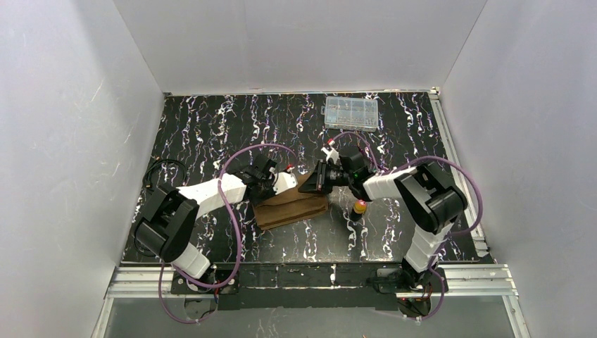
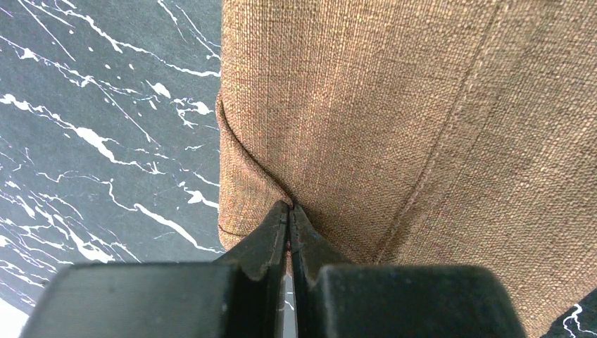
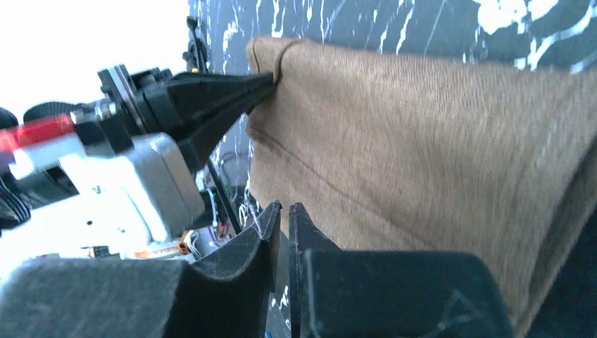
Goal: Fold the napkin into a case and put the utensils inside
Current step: Smooth out the 2/3-rectangle-folded napkin at the center of the board.
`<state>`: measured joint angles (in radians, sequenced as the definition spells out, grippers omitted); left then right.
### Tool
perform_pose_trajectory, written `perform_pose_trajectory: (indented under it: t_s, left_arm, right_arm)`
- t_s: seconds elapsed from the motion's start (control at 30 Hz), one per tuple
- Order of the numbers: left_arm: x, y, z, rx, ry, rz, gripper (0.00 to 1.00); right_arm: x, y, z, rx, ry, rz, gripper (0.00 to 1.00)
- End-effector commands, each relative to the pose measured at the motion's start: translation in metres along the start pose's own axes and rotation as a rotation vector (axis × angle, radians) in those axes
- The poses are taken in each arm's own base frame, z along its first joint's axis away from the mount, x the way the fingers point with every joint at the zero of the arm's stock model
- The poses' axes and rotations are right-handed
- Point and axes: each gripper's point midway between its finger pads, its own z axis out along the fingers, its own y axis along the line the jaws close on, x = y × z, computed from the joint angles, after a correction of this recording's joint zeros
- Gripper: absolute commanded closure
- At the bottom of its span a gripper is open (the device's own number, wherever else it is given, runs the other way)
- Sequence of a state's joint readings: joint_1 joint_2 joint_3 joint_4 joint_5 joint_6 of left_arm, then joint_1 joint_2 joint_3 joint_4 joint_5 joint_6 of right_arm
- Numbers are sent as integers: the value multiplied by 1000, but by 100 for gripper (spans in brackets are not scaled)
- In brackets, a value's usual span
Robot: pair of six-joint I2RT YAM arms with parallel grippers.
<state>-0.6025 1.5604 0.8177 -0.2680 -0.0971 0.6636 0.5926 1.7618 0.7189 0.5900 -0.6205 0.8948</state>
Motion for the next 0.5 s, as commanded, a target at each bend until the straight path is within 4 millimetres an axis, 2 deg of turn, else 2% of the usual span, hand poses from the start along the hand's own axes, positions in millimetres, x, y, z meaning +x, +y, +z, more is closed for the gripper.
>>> perform_pose_trajectory:
  t_s: [0.0,0.13,0.23,0.33,0.4,0.47]
  left_arm:
    - [26,-23,-1,81,83,11,100]
    - [27,-23,-2,78,84,17,100]
    - [26,-21,-6,67,74,16,99]
    - [20,-19,-18,72,49,10,87]
    - [14,-18,-29,76,13,16,82]
    - [9,-17,-38,80,-9,20,75]
  right_arm:
    - [-40,22,14,-89,-56,-21,83]
    - [-55,-9,26,2,-73,15,86]
    - [-51,-40,32,78,-65,41,87]
    - [-42,-64,32,172,-36,21,89]
    - [-37,-73,28,218,-23,3,90]
    - [-36,-74,22,244,-22,-17,91]
